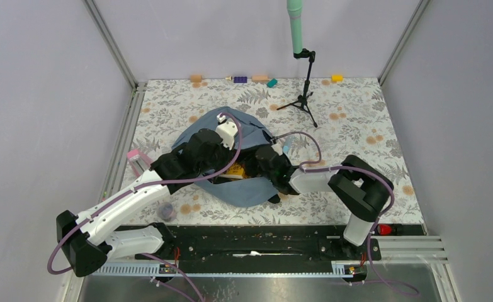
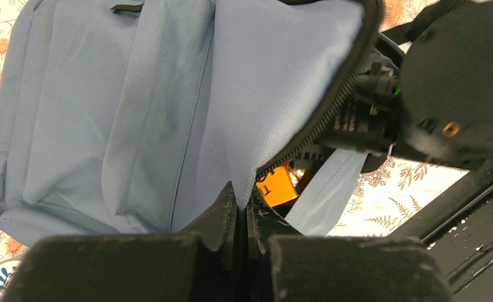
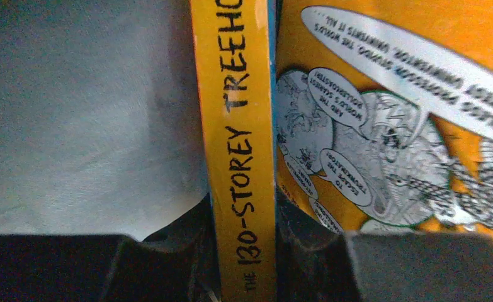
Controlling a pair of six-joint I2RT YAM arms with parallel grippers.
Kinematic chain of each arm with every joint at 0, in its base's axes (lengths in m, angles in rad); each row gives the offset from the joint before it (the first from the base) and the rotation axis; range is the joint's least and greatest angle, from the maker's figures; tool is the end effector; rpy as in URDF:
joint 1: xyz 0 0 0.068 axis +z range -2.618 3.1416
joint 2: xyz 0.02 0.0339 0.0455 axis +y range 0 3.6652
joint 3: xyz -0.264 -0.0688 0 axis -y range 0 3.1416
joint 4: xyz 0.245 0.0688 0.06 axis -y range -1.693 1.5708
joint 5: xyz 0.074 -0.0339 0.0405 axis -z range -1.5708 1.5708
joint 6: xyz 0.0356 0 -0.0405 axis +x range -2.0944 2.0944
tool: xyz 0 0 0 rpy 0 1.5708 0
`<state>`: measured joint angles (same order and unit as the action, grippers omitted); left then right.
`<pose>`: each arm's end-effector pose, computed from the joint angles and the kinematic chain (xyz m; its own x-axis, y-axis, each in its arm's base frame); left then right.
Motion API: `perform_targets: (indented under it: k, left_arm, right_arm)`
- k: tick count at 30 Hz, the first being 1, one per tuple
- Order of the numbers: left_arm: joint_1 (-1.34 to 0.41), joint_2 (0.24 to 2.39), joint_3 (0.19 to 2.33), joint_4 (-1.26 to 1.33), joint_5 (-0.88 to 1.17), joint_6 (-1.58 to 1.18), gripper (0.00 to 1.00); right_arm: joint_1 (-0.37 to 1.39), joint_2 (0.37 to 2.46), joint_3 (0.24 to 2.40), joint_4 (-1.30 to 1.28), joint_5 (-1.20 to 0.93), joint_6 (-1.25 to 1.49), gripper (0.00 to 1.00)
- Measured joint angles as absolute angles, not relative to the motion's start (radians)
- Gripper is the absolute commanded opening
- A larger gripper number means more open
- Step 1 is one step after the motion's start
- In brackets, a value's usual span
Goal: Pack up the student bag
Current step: Place the book in the student bag.
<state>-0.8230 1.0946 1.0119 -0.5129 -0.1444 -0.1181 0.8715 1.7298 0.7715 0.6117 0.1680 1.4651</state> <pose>0.1660 -0.1714 0.3264 -0.4548 0.3189 -0.8316 0.5951 0.8035 -0.0174 0.2326 0.2674 0.1711 -0.6727 0.7233 -0.1557 0.1485 0.3382 0.9293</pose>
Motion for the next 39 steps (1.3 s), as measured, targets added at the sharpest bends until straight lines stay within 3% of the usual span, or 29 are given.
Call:
perform_targets:
  k: [3, 8, 10, 15, 30, 33, 35, 39]
  left_arm:
    - [-0.823, 1.095, 1.012, -0.512, -0.14, -0.122, 0.0]
    - [-0.823, 1.095, 1.012, -0.505, -0.127, -0.128, 0.0]
    - [-0.823, 1.095, 1.012, -0.505, -0.125, -0.129, 0.0]
    - [-0.821, 1.095, 1.008, -0.503, -0.125, -0.129, 0.0]
    - [-0.821, 1.092, 0.987, -0.492, -0.121, -0.133, 0.0]
    - [-0.822, 1.092, 0.987, -0.489, -0.115, -0.133, 0.1]
    - [-0.823, 1.092, 0.987, -0.485, -0.109, -0.134, 0.22]
    - [-0.845, 1.086, 0.983, -0.446, -0.058, -0.119, 0.79]
  right_arm:
    - [0.911, 1.763, 0.814, 0.588, 0.228, 1.427, 0.08]
    - [0.933, 1.764, 0.846, 0.533, 0.299, 1.338, 0.52]
    - [0.934, 1.763, 0.856, 0.506, 0.324, 1.288, 0.64]
    - [0.941, 1.72, 0.872, 0.442, 0.386, 1.168, 0.75]
    - [0.975, 1.52, 0.803, 0.248, 0.521, 0.921, 0.86]
    - [0.976, 1.438, 0.758, 0.228, 0.539, 0.886, 0.87]
    - [0.976, 1.356, 0.719, 0.205, 0.556, 0.867, 0.88]
    - [0.976, 1.2, 0.635, 0.18, 0.59, 0.86, 0.89]
